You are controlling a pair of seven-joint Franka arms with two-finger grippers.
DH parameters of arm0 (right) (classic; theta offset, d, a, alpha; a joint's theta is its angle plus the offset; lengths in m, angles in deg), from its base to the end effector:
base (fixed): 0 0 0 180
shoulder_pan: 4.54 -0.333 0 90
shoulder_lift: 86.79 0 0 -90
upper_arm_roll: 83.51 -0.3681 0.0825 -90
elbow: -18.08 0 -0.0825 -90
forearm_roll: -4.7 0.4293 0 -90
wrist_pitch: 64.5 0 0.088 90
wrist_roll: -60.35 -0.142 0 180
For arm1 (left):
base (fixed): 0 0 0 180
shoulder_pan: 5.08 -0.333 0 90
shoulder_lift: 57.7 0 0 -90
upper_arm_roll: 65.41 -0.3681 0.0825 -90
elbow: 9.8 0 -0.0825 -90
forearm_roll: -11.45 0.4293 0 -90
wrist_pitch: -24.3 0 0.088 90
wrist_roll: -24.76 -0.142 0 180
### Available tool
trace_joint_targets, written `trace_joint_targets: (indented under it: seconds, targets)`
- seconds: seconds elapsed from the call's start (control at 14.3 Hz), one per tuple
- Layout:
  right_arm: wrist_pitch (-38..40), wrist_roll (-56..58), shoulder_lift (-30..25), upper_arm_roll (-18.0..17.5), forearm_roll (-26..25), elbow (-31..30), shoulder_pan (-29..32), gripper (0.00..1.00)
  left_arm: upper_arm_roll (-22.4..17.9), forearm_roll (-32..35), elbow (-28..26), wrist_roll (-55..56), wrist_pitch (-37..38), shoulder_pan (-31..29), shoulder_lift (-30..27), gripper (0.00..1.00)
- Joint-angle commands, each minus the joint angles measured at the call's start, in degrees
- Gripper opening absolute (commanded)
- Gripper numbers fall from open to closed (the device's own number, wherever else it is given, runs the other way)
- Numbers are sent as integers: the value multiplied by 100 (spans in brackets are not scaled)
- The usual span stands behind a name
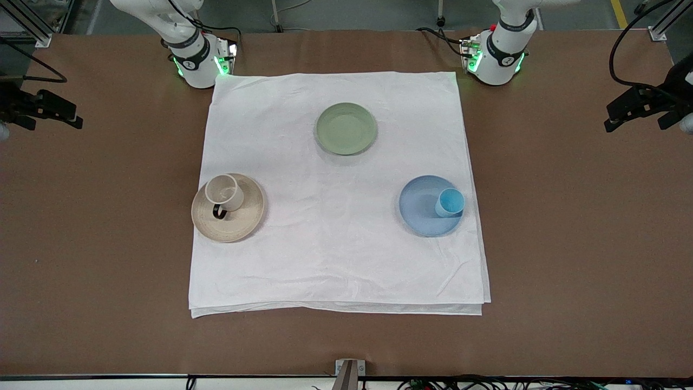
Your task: Place blue cup in blue plate and white mug in gray plate
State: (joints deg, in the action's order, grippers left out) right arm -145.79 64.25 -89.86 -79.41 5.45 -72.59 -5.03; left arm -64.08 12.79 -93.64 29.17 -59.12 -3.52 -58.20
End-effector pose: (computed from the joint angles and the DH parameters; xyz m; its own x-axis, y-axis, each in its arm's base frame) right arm 0.5590 -0.0344 0.6545 0.9941 0.0079 -0.1086 0.0053 -0.9997 -0.0244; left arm 0.5837 -0.0260 0.6917 0.9996 0.0292 0.0032 0.0293 -0.9993 -0.0233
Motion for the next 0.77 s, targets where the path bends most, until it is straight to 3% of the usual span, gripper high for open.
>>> trace_joint_targets:
  seconds: [0.0, 0.7]
  targets:
    - [-115, 75, -229, -50, -40, -223, 58, 100, -10, 59, -35, -81, -17, -7, -37, 100]
    - [-221, 460, -405, -41, -48, -337, 93, 100, 8, 34, -26, -195, -17, 11, -20, 100]
